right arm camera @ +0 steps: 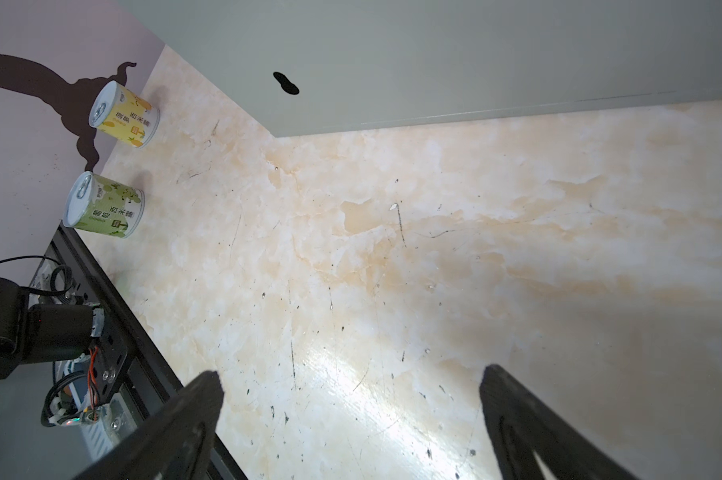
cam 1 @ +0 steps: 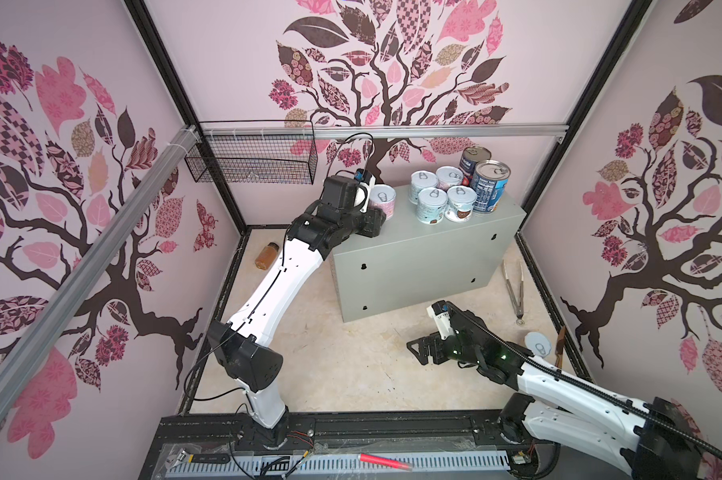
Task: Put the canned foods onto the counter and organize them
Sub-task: 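Push the pink can toward the other cans with the left gripper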
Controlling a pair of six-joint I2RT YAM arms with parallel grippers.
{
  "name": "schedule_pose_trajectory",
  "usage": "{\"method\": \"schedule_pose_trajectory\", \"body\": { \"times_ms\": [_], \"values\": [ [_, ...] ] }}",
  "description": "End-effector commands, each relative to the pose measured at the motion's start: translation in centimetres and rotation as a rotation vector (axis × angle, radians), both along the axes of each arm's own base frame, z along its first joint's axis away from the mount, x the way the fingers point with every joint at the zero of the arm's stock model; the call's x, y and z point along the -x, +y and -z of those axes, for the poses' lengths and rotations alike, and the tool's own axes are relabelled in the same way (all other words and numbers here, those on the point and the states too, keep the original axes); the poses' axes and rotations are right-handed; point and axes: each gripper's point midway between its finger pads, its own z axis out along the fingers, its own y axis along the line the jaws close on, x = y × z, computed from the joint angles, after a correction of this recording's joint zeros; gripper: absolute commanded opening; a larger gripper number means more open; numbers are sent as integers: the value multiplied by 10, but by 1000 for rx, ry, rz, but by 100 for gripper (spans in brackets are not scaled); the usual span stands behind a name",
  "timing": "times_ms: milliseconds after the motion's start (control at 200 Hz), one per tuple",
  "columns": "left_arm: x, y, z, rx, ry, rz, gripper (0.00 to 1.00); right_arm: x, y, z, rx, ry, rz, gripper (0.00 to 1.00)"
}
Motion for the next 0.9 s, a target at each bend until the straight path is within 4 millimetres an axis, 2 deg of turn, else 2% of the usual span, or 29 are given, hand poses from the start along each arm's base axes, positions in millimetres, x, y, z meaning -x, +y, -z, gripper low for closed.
{"method": "schedule_pose_trajectory", "body": {
  "times_ms": [0, 300, 895],
  "values": [
    [-9, -6, -9, 20, -20, 23, 58, -1, 5, 1, 2, -11, -23, 100],
    [-21, -26, -2, 49, 2, 88, 58, -2, 8, 6, 11, 0, -33, 100],
    [-44, -31, 2, 41, 3, 52, 58, -2, 9, 7, 18, 2, -40, 100]
  ]
}}
